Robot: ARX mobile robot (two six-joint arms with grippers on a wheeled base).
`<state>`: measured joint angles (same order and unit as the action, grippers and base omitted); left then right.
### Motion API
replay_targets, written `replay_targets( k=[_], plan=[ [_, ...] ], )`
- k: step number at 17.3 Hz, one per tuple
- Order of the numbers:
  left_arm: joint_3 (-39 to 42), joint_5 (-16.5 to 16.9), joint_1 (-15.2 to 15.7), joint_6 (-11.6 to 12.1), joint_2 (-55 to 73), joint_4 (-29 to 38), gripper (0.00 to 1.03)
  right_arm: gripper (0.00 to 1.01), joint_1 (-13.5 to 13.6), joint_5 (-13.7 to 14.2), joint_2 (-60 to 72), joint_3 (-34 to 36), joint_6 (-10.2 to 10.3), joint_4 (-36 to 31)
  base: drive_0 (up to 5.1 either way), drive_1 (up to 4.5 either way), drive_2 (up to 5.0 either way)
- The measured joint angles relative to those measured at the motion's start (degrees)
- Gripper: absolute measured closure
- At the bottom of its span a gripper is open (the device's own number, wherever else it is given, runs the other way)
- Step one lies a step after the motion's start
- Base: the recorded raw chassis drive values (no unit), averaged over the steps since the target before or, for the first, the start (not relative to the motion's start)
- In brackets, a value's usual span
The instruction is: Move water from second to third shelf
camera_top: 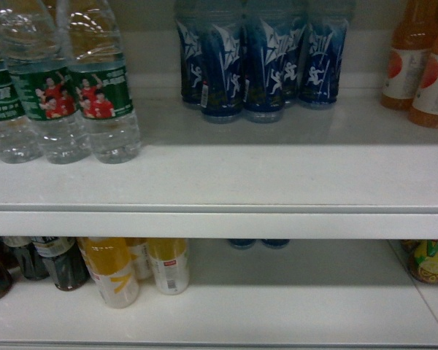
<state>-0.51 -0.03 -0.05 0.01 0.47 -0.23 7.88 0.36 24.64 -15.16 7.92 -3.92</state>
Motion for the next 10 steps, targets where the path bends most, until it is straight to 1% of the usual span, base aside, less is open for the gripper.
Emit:
replay_targets(
  k=[10],
  plan=[
    [0.0,0.0,0.0,0.0,0.0,0.2,0.05,0.58,0.0,0.0,0.0,0.0,0.0,0.3,-4.7,2.4,2.4]
  ],
)
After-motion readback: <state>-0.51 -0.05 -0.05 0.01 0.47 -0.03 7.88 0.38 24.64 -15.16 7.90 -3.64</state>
